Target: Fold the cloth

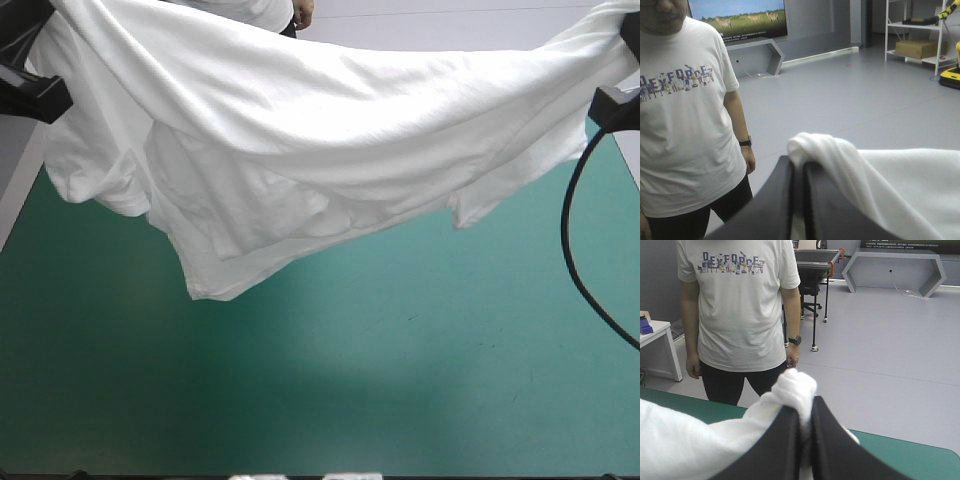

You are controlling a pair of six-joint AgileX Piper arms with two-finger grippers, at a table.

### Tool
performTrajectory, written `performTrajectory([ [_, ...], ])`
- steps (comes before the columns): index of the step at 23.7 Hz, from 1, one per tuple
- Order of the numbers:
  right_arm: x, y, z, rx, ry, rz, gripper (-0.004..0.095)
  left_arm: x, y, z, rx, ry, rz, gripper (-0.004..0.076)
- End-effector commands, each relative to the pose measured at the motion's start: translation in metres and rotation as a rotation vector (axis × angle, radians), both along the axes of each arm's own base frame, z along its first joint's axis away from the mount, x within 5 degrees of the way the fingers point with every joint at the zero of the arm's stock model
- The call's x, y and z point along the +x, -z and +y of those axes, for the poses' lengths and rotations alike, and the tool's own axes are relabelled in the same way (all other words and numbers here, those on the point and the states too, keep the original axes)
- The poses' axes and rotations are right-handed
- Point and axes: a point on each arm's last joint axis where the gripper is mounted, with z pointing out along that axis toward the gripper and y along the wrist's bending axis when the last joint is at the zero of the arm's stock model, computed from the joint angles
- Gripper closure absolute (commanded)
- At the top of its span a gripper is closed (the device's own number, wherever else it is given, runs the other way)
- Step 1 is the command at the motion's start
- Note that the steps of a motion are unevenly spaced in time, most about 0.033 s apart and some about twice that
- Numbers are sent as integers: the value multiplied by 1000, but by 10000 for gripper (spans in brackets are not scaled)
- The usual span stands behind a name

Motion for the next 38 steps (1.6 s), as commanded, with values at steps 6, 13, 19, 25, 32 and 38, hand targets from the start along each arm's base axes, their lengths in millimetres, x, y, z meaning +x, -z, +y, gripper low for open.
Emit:
performTrajectory([
  [6, 4, 8, 1, 7, 5, 69, 925, 5, 12, -6, 9, 46, 113, 734],
  [13, 49, 62, 12, -49, 25, 326, 925, 71, 101, -36, 119, 59, 539, 734],
  [19, 131, 153, 30, -110, 99, 523, 925, 155, 206, -62, 235, -31, 759, 734],
  [25, 236, 238, 34, -51, 139, 647, 925, 251, 284, -68, 222, -172, 861, 734],
  [32, 302, 307, 37, -27, 147, 733, 925, 312, 334, -51, 159, -229, 858, 734],
  [38, 325, 332, 41, -15, 159, 775, 901, 332, 366, -55, 169, -232, 867, 733],
])
